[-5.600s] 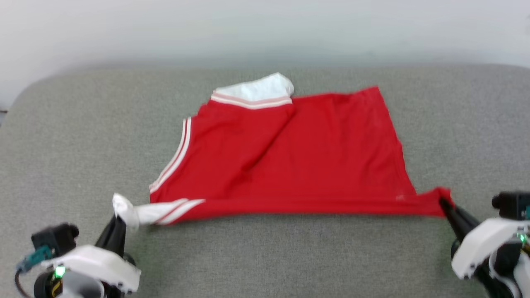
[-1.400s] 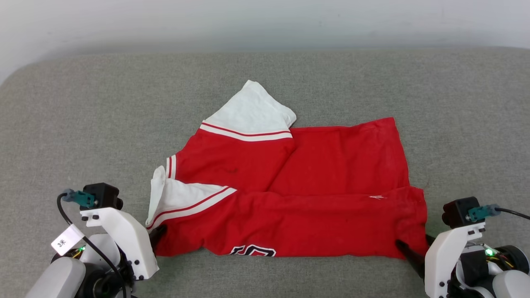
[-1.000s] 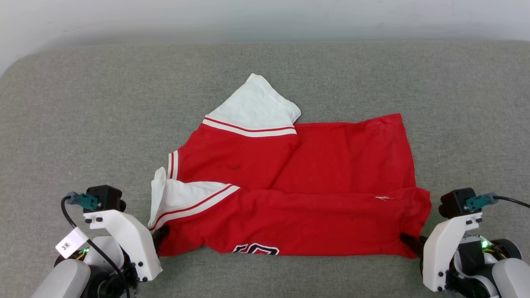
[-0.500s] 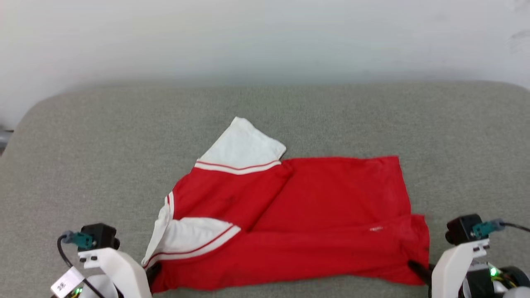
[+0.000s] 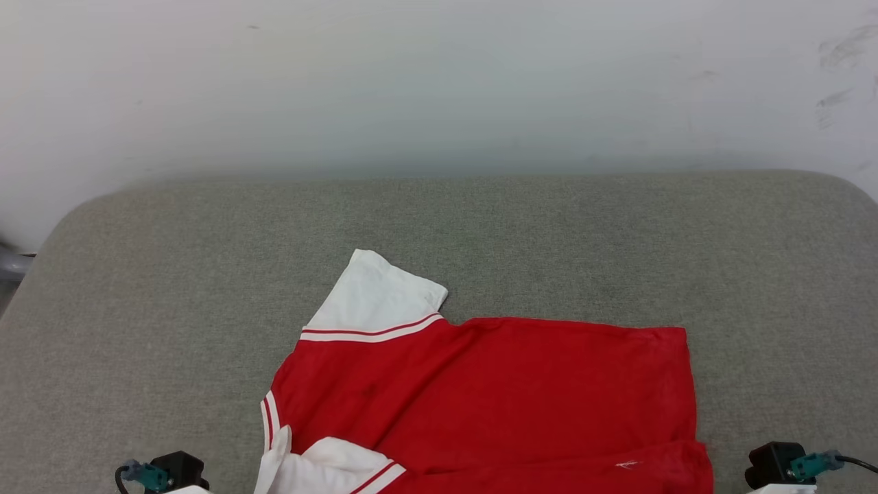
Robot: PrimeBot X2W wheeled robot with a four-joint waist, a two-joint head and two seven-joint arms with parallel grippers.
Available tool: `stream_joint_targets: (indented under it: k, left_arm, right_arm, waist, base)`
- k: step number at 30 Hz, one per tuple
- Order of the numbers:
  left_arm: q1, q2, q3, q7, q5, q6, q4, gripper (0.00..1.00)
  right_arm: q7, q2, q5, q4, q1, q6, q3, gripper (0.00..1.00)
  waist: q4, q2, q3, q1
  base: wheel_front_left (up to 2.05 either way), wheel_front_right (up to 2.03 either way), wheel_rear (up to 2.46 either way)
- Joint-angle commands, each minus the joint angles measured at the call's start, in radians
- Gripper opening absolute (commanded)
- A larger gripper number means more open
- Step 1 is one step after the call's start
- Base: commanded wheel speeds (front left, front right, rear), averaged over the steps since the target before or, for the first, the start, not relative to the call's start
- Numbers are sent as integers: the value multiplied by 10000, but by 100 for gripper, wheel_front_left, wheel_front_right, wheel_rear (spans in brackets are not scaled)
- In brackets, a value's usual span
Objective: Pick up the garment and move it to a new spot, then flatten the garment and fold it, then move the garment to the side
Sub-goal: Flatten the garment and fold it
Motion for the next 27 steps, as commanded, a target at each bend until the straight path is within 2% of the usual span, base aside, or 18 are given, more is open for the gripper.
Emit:
stream_joint_targets:
  k: [1,2,7,12,17,18,27]
  left_arm:
    - [-212,-102,-15,-64,-18,-96,207,27]
    - [-298,-142,-41,-126,37,-119,377,98]
    - [-703,-218,-122,-515,348,-357,782,100]
    - [-1239,22,-143,-1382,1253,-358,579,100]
    - [-2038,-158,-103,-2651,2162,-343,390,100]
    - [-2585,-363,-127,-3448,2569,-457,559,100]
    - [-4289,-994,-62,-4879,3122,-757,1612,100]
  right_arm:
    - [-193,135,48,125,112,-13,-111,59]
    - [-323,154,-22,265,119,-13,-150,100]
    - [-1341,423,-321,331,96,-11,-278,100]
    - [-3259,720,-1087,-105,-336,-13,-605,100]
    - [-4927,1085,-2018,-545,-817,-11,-839,100]
    - [-5528,1274,-2423,-809,-1072,-11,-903,100]
    - [-6111,1549,-3016,-1395,-1776,-11,-815,100]
  waist:
    - [28,-1,13,2]
    - [43,-1,15,2]
    - [48,-1,-11,2]
    - [-45,-1,36,2]
    - [-179,-1,278,2]
    - [-279,-1,512,2]
    - [-872,-1,1283,2]
  base:
    - [0,0,0]
    - [0,0,0]
    - [0,0,0]
    - [0,0,0]
    - [0,0,0]
    - [0,0,0]
    - [0,0,0]
